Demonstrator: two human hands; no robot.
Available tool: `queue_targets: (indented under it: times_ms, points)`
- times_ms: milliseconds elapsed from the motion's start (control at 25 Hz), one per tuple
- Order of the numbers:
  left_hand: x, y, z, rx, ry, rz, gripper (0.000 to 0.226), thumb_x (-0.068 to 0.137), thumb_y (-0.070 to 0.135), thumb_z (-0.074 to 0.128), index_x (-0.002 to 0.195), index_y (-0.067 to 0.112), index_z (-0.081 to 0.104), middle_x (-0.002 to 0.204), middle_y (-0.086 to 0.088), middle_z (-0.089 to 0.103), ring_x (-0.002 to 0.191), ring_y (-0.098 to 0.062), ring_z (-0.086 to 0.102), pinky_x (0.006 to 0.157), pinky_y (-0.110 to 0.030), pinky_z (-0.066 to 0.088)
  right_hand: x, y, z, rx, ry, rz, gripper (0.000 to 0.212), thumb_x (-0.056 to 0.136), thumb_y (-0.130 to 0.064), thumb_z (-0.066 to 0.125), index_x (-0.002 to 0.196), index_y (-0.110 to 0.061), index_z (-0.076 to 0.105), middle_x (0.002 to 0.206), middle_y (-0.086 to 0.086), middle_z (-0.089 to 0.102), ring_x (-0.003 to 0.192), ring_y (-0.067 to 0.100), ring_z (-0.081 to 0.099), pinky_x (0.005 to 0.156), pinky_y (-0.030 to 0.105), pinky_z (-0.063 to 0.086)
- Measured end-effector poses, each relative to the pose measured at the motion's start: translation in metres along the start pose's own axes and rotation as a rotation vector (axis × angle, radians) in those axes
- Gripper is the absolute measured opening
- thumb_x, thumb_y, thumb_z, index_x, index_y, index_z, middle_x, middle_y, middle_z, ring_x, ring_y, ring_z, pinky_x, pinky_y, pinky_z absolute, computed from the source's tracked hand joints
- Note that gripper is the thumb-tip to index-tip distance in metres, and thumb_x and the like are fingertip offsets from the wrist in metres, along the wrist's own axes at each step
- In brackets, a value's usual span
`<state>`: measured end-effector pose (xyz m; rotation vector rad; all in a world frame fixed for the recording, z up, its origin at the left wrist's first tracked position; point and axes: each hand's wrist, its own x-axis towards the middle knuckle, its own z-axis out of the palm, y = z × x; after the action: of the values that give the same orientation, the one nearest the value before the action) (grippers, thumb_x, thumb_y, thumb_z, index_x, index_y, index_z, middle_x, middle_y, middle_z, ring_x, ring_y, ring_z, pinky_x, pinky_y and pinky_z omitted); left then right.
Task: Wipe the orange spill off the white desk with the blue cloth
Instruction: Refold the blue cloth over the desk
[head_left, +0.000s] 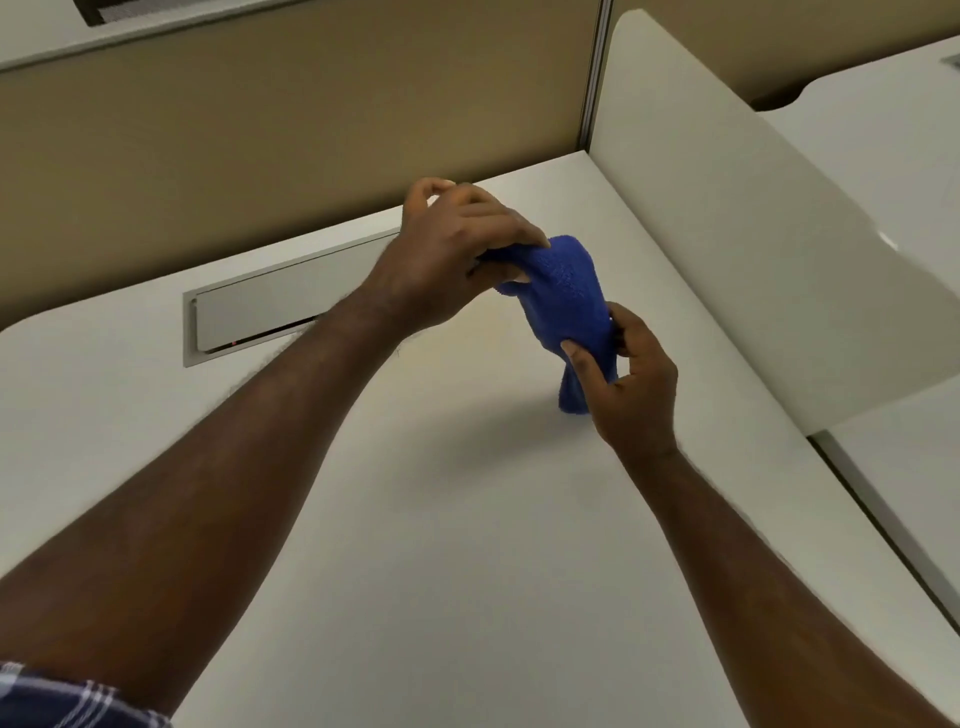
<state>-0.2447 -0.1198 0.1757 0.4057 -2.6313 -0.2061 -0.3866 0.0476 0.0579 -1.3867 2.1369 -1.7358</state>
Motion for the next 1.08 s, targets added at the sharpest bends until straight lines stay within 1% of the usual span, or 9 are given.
queue_targets:
  times_ms: [120, 240, 360, 600, 680, 760, 840, 920, 1080]
  points:
    - [0.020, -0.013, 0.016, -0.025, 0.011, -0.039, 0.024, 0.089, 0.028, 0.065, 0.113, 0.027, 0.067, 0.110, 0.013, 0.069, 0.109, -0.017, 0.057, 0.096, -0.041, 0.025, 0.017, 0.007, -0.009, -0.131, 0.120, -0.061, 0.038, 0.088, -0.036, 0.066, 0.119, -0.014, 0.058, 0.103, 0.000, 0.068, 0.088, 0.006, 0.059, 0.078, 0.021, 0.050]
    - [0.033, -0.026, 0.039, -0.062, 0.009, -0.103, 0.024, 0.089, 0.025, 0.065, 0.113, 0.027, 0.068, 0.108, 0.012, 0.069, 0.110, -0.016, 0.055, 0.097, -0.041, 0.025, 0.024, 0.018, -0.005, -0.290, 0.084, -0.080, 0.043, 0.090, -0.040, 0.062, 0.119, -0.008, 0.061, 0.099, 0.007, 0.070, 0.084, 0.020, 0.064, 0.076, 0.032, 0.053]
    - [0.047, -0.040, 0.065, -0.058, -0.056, -0.119, 0.024, 0.088, 0.024, 0.065, 0.112, 0.027, 0.068, 0.110, 0.011, 0.069, 0.113, -0.016, 0.055, 0.097, -0.041, 0.023, 0.030, 0.034, 0.006, -0.344, 0.030, 0.022, 0.045, 0.091, -0.039, 0.060, 0.122, -0.005, 0.060, 0.100, 0.010, 0.070, 0.087, 0.025, 0.064, 0.079, 0.042, 0.053]
    - [0.066, -0.067, 0.110, 0.100, -0.292, -0.193, 0.030, 0.091, 0.016, 0.059, 0.118, 0.027, 0.064, 0.123, 0.009, 0.064, 0.130, -0.017, 0.043, 0.109, -0.048, 0.017, 0.036, 0.058, 0.030, -0.517, -0.245, 0.175, 0.058, 0.092, -0.033, 0.059, 0.142, -0.010, 0.041, 0.128, 0.011, 0.061, 0.109, 0.031, 0.059, 0.095, 0.043, 0.044]
    - [0.058, -0.063, 0.127, 0.135, -0.306, -0.212, 0.036, 0.092, 0.010, 0.055, 0.123, 0.026, 0.062, 0.135, 0.006, 0.058, 0.136, -0.021, 0.038, 0.109, -0.050, 0.020, 0.027, 0.061, 0.030, -0.575, -0.318, 0.165, 0.067, 0.090, -0.035, 0.060, 0.146, -0.013, 0.033, 0.138, 0.009, 0.053, 0.117, 0.030, 0.054, 0.100, 0.044, 0.041]
    - [0.044, -0.053, 0.144, 0.122, -0.256, -0.295, 0.041, 0.094, 0.010, 0.050, 0.131, 0.026, 0.057, 0.145, 0.003, 0.050, 0.136, -0.023, 0.038, 0.107, -0.047, 0.023, 0.011, 0.062, 0.024, -0.586, -0.304, 0.163, 0.069, 0.089, -0.038, 0.060, 0.147, -0.013, 0.032, 0.144, 0.009, 0.049, 0.125, 0.029, 0.049, 0.103, 0.045, 0.037]
    - [0.030, -0.044, 0.159, 0.065, -0.221, -0.440, 0.041, 0.097, 0.023, 0.047, 0.137, 0.029, 0.051, 0.150, 0.003, 0.043, 0.136, -0.022, 0.037, 0.107, -0.045, 0.024, -0.004, 0.062, 0.016, -0.594, -0.258, 0.168, 0.067, 0.089, -0.042, 0.059, 0.145, -0.012, 0.036, 0.143, 0.009, 0.049, 0.126, 0.029, 0.049, 0.102, 0.044, 0.036]
    - [0.021, -0.036, 0.171, 0.015, -0.301, -0.537, 0.049, 0.098, 0.044, 0.044, 0.145, 0.031, 0.040, 0.155, 0.001, 0.035, 0.140, -0.024, 0.033, 0.110, -0.049, 0.022, -0.011, 0.064, 0.010, -0.617, -0.270, 0.177, 0.061, 0.093, -0.045, 0.053, 0.143, -0.013, 0.040, 0.141, 0.008, 0.052, 0.125, 0.028, 0.050, 0.100, 0.044, 0.036]
    - [0.014, -0.027, 0.188, -0.005, -0.472, -0.548, 0.074, 0.092, 0.065, 0.036, 0.153, 0.030, 0.014, 0.163, -0.003, 0.013, 0.148, -0.027, 0.017, 0.115, -0.058, 0.010, -0.007, 0.068, 0.002, -0.680, -0.409, 0.096, 0.046, 0.096, -0.031, 0.052, 0.138, -0.013, 0.049, 0.137, 0.011, 0.057, 0.124, 0.033, 0.052, 0.099, 0.047, 0.039]
